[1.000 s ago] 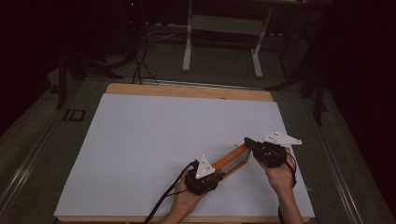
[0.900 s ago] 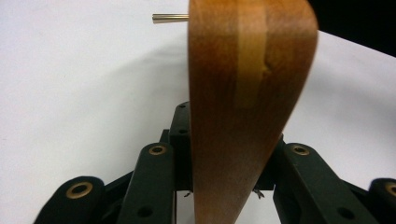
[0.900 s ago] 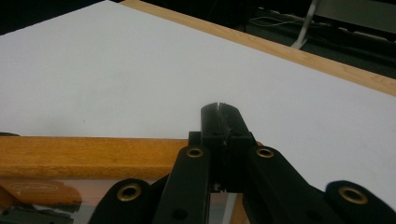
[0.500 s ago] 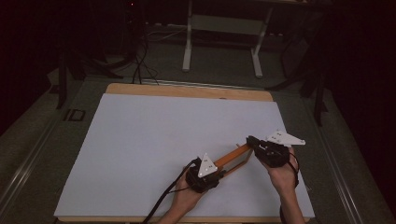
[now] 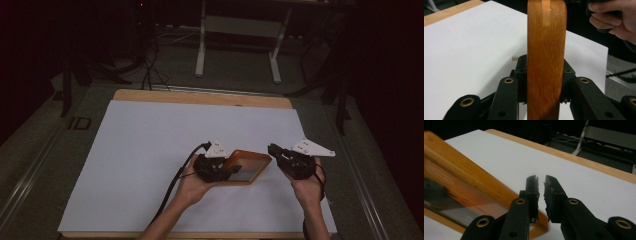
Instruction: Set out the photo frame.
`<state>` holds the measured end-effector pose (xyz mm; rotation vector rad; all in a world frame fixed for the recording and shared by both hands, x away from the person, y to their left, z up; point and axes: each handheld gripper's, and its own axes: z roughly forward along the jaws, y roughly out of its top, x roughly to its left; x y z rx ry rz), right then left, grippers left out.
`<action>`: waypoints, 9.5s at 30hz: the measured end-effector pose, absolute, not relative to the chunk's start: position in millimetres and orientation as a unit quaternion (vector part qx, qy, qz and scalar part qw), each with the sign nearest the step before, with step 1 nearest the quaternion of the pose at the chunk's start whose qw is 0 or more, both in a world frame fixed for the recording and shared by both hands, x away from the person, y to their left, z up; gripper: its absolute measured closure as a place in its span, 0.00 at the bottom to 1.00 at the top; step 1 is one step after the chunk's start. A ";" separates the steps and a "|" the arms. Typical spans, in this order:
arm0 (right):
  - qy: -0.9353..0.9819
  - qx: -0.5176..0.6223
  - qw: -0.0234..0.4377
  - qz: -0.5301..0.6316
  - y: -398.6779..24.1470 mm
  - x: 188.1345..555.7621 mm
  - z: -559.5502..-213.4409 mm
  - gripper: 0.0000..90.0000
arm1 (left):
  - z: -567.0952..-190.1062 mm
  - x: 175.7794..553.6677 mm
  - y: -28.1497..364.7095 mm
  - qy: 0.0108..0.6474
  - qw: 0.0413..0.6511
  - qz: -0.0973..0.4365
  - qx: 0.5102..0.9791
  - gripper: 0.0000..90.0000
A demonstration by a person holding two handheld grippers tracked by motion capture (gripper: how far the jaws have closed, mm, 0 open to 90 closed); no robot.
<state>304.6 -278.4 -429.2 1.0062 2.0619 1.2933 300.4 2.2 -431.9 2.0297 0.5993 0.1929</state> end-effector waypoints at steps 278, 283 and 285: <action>0.819 0.269 0.071 0.502 -184.8 326.6 -475.0 0.69 | -483.5 319.8 115.7 0.293 0.533 0.064 0.791 0.67; 0.819 0.271 0.070 0.500 -185.5 328.8 -477.2 0.69 | -486.3 321.5 113.4 0.297 0.531 0.066 0.791 0.67; 0.819 0.272 0.070 0.500 -185.6 329.1 -478.0 0.69 | -486.3 321.5 113.4 0.297 0.531 0.066 0.791 0.66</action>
